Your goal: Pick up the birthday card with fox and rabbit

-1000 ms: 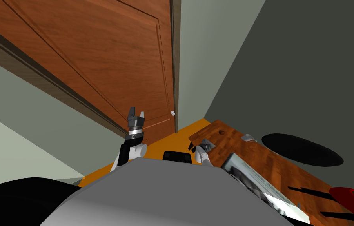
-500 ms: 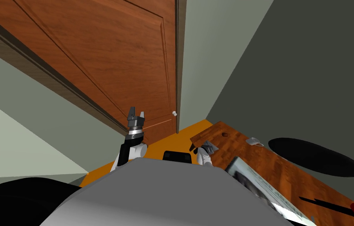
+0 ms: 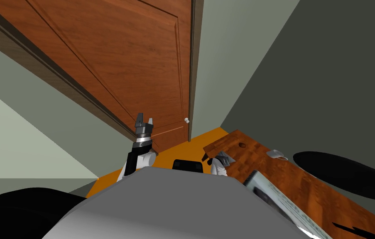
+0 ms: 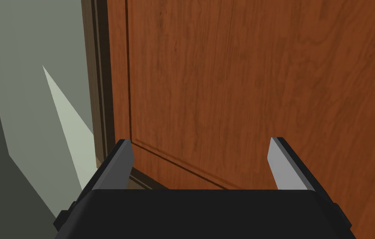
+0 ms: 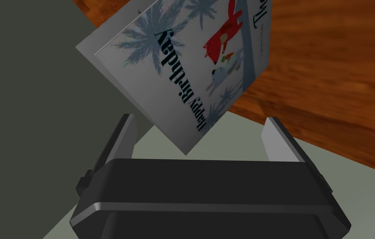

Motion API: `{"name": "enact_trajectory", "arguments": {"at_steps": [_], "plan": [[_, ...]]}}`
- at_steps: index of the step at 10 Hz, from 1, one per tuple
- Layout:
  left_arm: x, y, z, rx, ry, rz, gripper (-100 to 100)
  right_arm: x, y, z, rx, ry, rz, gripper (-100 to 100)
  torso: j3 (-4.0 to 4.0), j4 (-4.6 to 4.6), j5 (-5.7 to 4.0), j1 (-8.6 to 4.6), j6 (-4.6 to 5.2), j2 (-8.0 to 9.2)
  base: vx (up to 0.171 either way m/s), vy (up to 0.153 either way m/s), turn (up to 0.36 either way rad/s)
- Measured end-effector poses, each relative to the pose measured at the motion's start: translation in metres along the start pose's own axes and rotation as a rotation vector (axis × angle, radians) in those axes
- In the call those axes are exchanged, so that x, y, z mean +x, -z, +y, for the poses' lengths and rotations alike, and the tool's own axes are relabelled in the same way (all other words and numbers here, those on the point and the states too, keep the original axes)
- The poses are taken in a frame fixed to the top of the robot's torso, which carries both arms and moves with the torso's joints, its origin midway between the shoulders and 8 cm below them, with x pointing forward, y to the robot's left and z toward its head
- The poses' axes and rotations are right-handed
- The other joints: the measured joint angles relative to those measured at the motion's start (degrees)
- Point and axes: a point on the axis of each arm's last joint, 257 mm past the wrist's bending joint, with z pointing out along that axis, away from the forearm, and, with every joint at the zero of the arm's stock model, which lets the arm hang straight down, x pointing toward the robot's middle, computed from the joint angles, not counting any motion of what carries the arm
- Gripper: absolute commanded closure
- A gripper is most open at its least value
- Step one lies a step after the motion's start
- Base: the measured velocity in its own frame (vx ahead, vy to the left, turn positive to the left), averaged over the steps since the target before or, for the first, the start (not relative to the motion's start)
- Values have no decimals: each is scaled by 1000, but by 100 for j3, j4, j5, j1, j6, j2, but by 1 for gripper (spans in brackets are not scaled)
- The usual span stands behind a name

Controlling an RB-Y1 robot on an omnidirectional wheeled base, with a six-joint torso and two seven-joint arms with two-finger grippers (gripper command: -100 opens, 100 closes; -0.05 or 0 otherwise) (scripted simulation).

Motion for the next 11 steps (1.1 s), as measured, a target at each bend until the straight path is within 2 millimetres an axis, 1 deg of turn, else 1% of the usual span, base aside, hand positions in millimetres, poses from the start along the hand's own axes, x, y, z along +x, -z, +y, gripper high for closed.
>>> {"name": "enact_trajectory", "arguments": {"at_steps": [2, 4, 7, 9, 11], "plan": [[0, 0, 0, 0, 0, 0, 0, 13, -5, -11, 7, -3, 10, -100, -2, -1, 0, 1, 0, -3, 30, 24, 95], [0, 0, 0, 0, 0, 0, 0, 22, -9, -22, 21, -14, 23, -100, -1, -1, 0, -4, 2, -1, 18, 17, 59], [0, 0, 0, 0, 0, 0, 0, 46, -11, -41, 37, -12, 39, -100, -1, 0, 0, 1, 0, -2, 25, 22, 80], [0, 0, 0, 0, 0, 0, 0, 56, -14, -52, 53, -20, 55, -100, -1, 0, 0, -4, 2, 0, 21, 15, 64], [0, 0, 0, 0, 0, 0, 0, 72, -15, -66, 68, -17, 70, -100, -1, 0, 0, -2, 2, -1, 17, 12, 31]]}}
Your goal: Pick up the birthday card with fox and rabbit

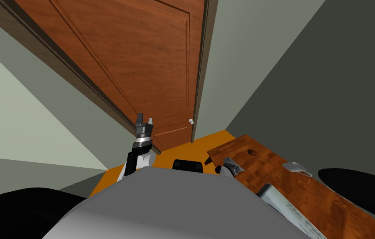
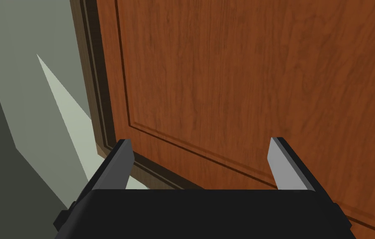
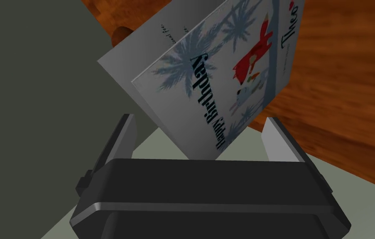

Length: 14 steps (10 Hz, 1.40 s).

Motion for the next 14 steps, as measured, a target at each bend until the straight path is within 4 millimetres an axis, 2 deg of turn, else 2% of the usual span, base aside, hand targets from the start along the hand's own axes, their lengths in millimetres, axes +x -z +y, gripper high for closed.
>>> {"name": "enact_trajectory", "arguments": {"at_steps": [1, 5, 6, 7, 14], "plan": [[0, 0, 0, 0, 0, 0, 0, 0, 0, -1, 0, 2, 0, 100, 2, 1, -1, -3, -1, 3, 0, 0, 0], [0, 0, 0, 0, 0, 0, 0, 0, -2, -5, 8, 3, -1, 100, -9, -6, -34, -28, -10, -12, 0, -3, -6], [0, 0, 0, 0, 0, 0, 0, 0, -1, -4, 7, 3, -1, 0, -10, -6, -34, -30, -10, -14, 0, 0, 0], [0, 0, 0, 0, 0, 0, 0, 0, -1, -4, 7, 3, -1, 100, -11, -7, -35, -32, -10, -16, -19, -18, -139], [0, 0, 0, 0, 0, 0, 0, -44, 7, 36, -35, -9, -32, 100, -19, -9, -60, -61, -17, -29, -26, -21, -77]]}}
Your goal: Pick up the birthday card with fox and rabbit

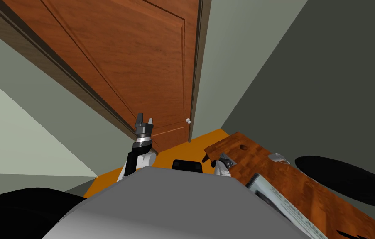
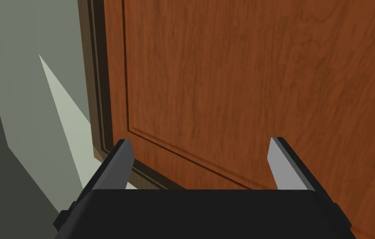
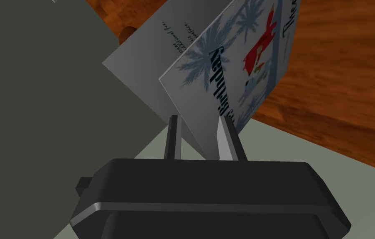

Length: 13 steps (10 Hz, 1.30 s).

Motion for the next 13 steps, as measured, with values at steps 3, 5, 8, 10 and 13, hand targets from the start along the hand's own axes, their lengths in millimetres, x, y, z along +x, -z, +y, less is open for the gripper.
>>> {"name": "enact_trajectory", "arguments": {"at_steps": [3, 5, 8, 10, 13], "plan": [[0, 0, 0, 0, 0, 0, 0, -14, 7, 15, -14, 5, -15, 100, 1, 1, 2, 6, 1, 1, -20, -19, -62], [0, 0, 0, 0, 0, 0, 0, -26, 10, 26, -24, 12, -25, 100, 3, 2, 3, 5, 3, 4, -28, -23, -88], [0, 0, 0, 0, 0, 0, 0, -40, 17, 39, -35, 27, -40, 100, 4, 3, 7, 13, 3, 4, -18, -15, -58], [0, 0, 0, 0, 0, 0, 0, -49, 21, 48, -40, 38, -48, 100, 5, 4, 10, 12, 7, 7, -24, -24, -100], [0, 0, 0, 0, 0, 0, 0, -62, 28, 58, -44, 59, -61, 100, 7, 6, 13, 15, 6, 8, -19, -24, -63]]}}
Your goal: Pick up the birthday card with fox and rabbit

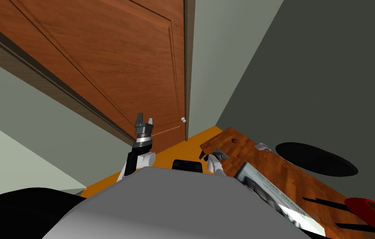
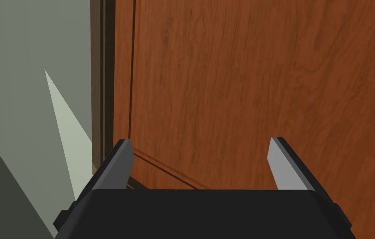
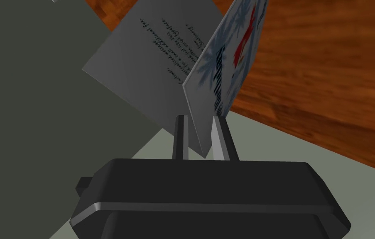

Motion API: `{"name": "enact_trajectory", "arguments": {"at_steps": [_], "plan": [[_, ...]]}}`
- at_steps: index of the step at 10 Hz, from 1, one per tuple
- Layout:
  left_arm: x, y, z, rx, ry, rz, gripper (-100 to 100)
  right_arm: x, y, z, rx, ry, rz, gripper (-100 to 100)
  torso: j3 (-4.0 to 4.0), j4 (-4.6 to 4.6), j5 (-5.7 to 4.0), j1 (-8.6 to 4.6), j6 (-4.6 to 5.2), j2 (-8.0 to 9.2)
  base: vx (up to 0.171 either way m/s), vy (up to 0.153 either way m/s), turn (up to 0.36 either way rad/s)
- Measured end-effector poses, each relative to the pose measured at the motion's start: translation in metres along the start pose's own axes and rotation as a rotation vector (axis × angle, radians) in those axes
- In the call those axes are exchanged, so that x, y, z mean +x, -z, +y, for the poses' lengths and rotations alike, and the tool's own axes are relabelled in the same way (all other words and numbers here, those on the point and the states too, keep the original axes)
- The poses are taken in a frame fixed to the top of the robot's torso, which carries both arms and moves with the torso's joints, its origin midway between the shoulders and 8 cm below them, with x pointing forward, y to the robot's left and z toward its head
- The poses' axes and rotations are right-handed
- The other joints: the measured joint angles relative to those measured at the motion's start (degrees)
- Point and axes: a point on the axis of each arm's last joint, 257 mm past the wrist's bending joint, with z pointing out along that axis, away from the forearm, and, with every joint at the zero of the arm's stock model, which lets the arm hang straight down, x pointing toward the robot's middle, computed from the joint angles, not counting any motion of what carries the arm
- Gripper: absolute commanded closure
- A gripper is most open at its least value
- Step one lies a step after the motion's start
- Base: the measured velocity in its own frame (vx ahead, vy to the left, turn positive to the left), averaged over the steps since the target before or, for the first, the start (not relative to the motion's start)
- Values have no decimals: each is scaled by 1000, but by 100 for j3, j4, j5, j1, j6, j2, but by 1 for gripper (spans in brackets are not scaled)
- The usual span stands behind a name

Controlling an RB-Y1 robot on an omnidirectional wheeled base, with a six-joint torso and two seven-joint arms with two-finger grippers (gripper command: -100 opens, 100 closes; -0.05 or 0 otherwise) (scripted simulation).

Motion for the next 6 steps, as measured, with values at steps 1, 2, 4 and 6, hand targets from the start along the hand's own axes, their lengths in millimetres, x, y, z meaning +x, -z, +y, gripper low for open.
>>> {"name": "enact_trajectory", "arguments": {"at_steps": [1, 2, 4, 6], "plan": [[0, 0, 0, 0, 0, 0, 0, -5, 0, 3, 0, 3, -2, 100, 1, 0, 4, -3, 7, 3, -23, -22, -73], [0, 0, 0, 0, 0, 0, 0, -8, 2, 4, -1, 12, -7, 100, 3, 1, 3, 0, 3, 5, -28, -27, -114], [0, 0, 0, 0, 0, 0, 0, -15, 6, 8, 6, 28, -10, 100, 5, 2, 5, 2, 4, 8, -18, -19, -22], [0, 0, 0, 0, 0, 0, 0, -17, 8, 12, 2, 41, -18, 0, 2, 2, 8, 11, 3, 1, 0, 0, 0]]}}
